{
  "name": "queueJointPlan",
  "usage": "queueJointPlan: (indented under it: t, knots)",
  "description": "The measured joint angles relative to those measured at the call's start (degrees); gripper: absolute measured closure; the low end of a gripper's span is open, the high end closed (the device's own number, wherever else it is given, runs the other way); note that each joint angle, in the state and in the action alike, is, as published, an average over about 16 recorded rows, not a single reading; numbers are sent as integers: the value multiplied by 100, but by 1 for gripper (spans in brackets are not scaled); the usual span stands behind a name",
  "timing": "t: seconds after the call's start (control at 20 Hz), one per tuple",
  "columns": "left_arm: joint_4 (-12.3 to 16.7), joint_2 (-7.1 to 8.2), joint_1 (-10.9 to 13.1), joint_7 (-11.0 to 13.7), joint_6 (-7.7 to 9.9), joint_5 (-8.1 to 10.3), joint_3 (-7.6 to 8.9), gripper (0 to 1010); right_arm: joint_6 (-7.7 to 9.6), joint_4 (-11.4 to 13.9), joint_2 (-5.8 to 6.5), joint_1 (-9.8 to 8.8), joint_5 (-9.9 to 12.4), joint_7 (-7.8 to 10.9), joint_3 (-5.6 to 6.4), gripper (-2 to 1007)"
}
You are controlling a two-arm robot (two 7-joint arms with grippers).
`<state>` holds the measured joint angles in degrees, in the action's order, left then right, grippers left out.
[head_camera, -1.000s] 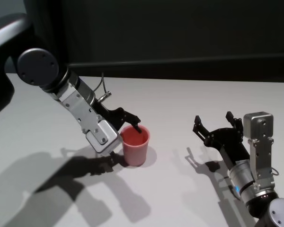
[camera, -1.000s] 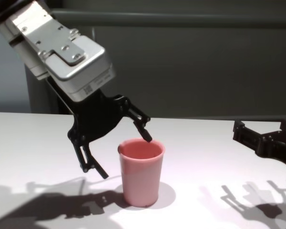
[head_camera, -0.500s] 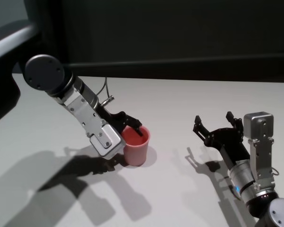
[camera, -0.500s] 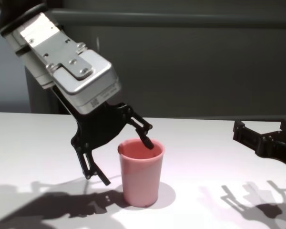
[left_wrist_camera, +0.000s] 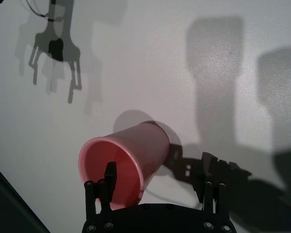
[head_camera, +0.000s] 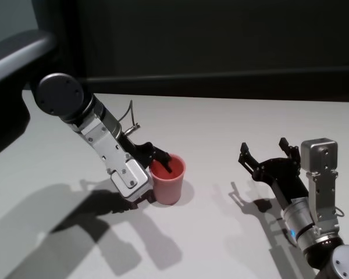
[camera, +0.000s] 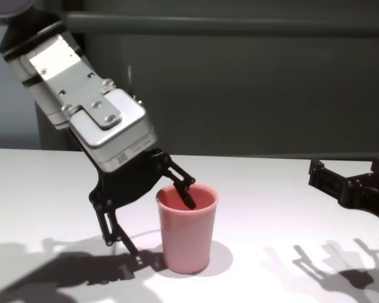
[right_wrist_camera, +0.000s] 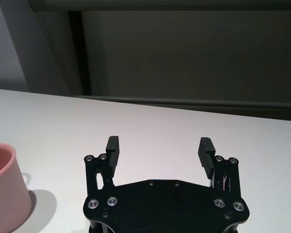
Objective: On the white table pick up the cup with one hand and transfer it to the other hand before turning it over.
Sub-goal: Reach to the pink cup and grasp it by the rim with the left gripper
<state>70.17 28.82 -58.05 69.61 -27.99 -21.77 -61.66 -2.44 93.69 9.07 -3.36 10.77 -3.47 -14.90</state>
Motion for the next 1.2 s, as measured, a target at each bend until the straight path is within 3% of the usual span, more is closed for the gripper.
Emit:
queueJointPlan:
  t: [0.7,1.2]
  knots:
    - [-37,36,-81,-19,38,83,-168,54,0,0,0,0,0,0,0,3]
    - [-24,66,-138,-4,94,230,-266,293,0,0,0,0,0,0,0,3]
